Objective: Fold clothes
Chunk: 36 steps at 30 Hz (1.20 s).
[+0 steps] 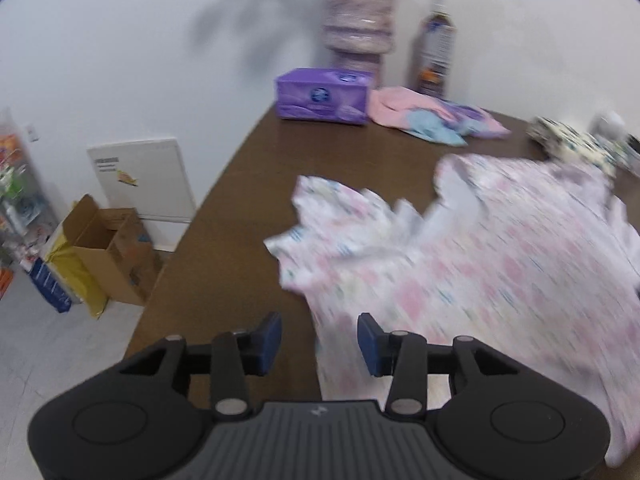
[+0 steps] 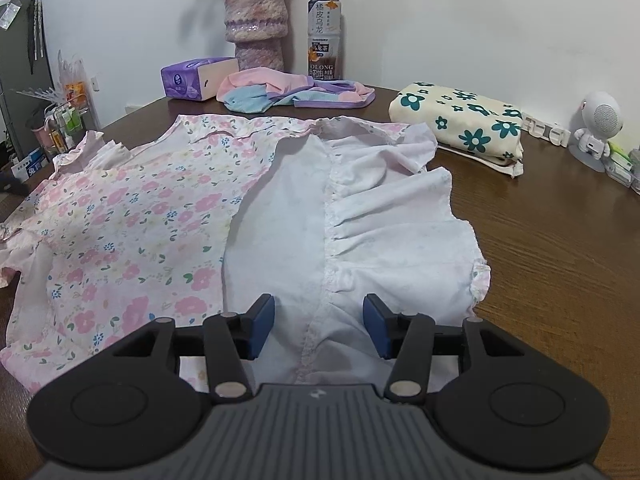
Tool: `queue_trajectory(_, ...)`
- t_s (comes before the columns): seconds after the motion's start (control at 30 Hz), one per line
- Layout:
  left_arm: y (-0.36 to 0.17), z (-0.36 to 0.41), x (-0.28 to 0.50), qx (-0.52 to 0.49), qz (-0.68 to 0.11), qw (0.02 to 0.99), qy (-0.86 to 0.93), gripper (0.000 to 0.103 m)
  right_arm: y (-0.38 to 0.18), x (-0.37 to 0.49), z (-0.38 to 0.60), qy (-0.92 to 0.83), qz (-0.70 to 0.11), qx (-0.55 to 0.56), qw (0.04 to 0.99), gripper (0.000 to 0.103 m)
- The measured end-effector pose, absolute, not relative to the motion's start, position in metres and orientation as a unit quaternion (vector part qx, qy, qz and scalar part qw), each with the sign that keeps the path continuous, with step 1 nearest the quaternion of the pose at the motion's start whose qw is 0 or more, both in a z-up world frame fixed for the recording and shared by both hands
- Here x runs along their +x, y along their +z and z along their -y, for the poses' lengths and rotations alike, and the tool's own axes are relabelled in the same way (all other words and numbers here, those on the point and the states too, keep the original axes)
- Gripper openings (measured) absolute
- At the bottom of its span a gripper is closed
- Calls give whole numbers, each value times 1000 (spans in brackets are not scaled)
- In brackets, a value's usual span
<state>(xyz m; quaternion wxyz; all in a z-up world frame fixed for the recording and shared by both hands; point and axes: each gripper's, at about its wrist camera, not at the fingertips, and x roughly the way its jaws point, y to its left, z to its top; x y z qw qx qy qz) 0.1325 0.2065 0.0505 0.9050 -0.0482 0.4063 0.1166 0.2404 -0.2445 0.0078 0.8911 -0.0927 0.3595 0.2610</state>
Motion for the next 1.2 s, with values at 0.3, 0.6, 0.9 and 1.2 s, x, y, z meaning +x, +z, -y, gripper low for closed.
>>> queue_trajectory(0.3,28,-216,164,-38,-393,909,133,11,11,225,244,253,-360,-90,894,51)
queue_trajectory(0.6,35,-214,140,-44,-365,917,157,16,12,213,245,248,-358,-74,897,52)
queue_trajectory(0.9,51,-135,97,23,-338,940,43,37,24,212,275,226,-347,-35,910,46)
queue_trajectory(1.2,20,-123,77,2,-366,930,30,38,9,198,283,217,-356,-50,907,39)
